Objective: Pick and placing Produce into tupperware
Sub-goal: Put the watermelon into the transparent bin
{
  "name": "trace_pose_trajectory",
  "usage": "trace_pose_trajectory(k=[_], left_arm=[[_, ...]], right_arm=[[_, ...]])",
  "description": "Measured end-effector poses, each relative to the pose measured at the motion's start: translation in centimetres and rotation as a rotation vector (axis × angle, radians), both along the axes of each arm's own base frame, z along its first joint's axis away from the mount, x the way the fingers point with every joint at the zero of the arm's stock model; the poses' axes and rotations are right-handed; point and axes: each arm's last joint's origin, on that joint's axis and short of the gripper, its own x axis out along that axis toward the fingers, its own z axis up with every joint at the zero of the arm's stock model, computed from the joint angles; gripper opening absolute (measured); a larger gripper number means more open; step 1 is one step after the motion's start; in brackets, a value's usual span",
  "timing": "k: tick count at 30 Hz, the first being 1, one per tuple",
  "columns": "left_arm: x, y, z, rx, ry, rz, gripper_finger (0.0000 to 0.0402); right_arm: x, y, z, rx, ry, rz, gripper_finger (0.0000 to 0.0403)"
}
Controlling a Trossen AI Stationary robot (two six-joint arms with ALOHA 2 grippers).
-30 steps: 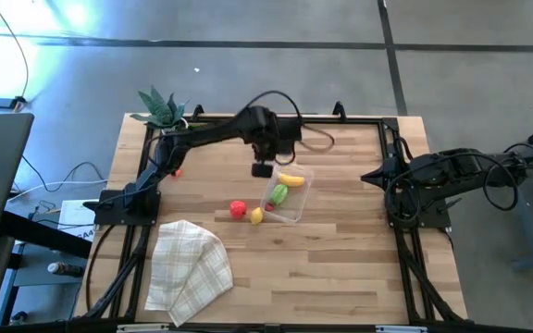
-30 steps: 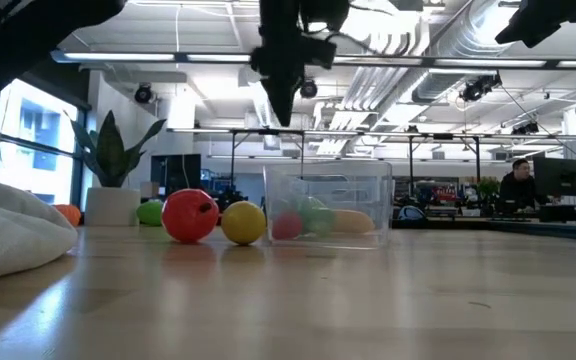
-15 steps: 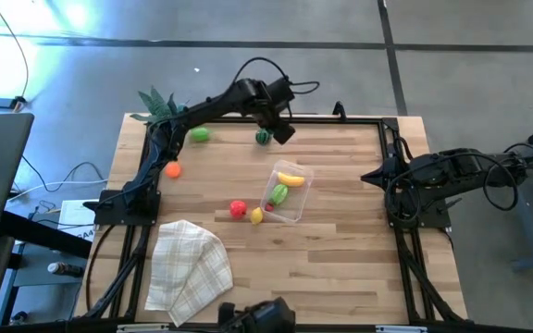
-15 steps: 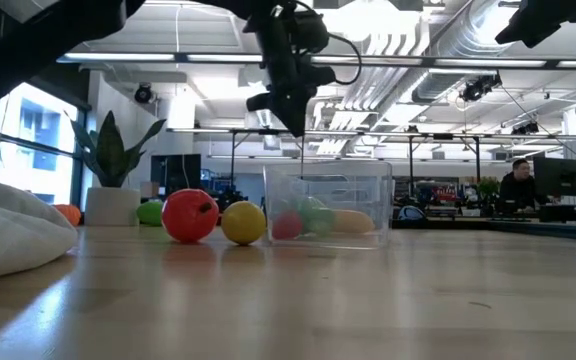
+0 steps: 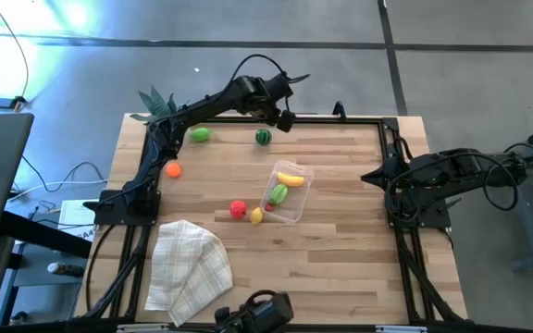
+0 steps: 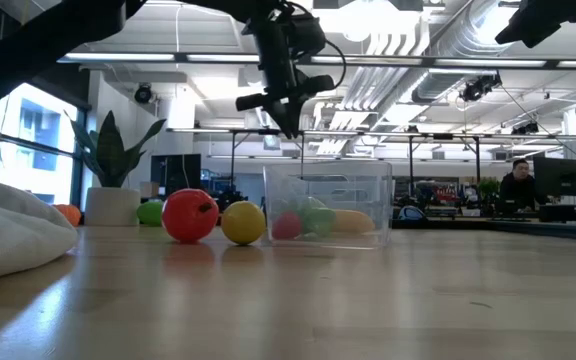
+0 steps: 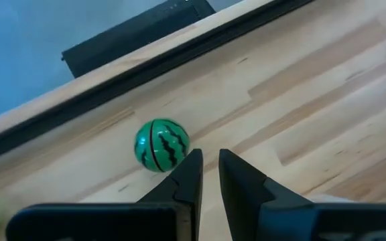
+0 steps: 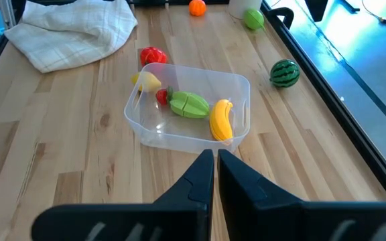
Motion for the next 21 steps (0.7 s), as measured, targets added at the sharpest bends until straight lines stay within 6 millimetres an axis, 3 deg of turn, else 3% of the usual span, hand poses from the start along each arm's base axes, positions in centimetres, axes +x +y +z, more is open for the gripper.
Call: trace_pose_trajectory(k=[5,8,11,17,21], left_arm=[[0.4,-1.0,0.0,0.047,0.047,0.029,0.0040],[0.6,-1.1,-0.5,0.066,0.034,0.194,0.0040],[0.0,-0.9,-1.5,-0.021,0.048,0.299,0.0040],[0.6,0.6,-3.9,-0.169,0.006,0.283,0.0040],[0.4,1.7,-3.7,-0.185,-0.054,0.256,0.0040]], right_arm=[[0.0,0.0,0.0,0.000,0.000,0.000,0.0011],[0.0,0.0,0.0,0.000,0.000,0.000,0.0011],[0.0,0.0,0.0,0.000,0.000,0.000,0.0011],[0.0,0.0,0.0,0.000,0.000,0.000,0.0011],[0.0,0.0,0.0,0.000,0.001,0.000,0.0011]])
